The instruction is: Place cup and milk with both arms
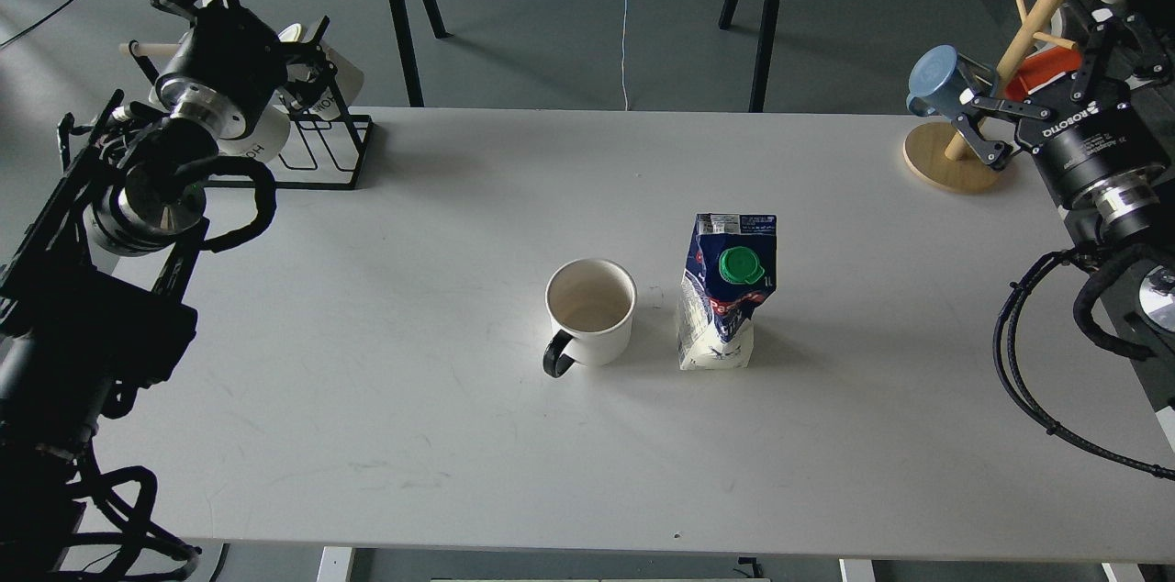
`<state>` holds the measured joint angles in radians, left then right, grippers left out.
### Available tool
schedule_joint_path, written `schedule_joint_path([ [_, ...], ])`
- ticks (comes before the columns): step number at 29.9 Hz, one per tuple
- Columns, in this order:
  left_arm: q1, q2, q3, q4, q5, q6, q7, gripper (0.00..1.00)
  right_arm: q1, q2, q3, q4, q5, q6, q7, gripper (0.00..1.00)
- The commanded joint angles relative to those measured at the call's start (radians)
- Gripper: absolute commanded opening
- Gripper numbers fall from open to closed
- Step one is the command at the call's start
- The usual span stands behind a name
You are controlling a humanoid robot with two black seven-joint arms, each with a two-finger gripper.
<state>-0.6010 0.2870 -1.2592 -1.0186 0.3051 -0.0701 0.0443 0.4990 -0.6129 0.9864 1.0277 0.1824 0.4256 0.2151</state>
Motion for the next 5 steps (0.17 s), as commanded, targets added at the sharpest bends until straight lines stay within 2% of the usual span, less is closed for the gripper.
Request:
schedule_joint_path([
  [1, 0.007, -0.011, 0.015, -0.002, 0.002, -0.002, -0.018, 0.99, 0.003, -0.001, 0.006, 0.000, 0.000, -0.004, 0.000, 1.00],
  [5, 0.010, -0.003, 0.017, -0.003, 0.002, -0.005, -0.035, 0.99, 0.001, 0.001, 0.003, -0.008, -0.001, -0.013, 0.000, 1.00],
])
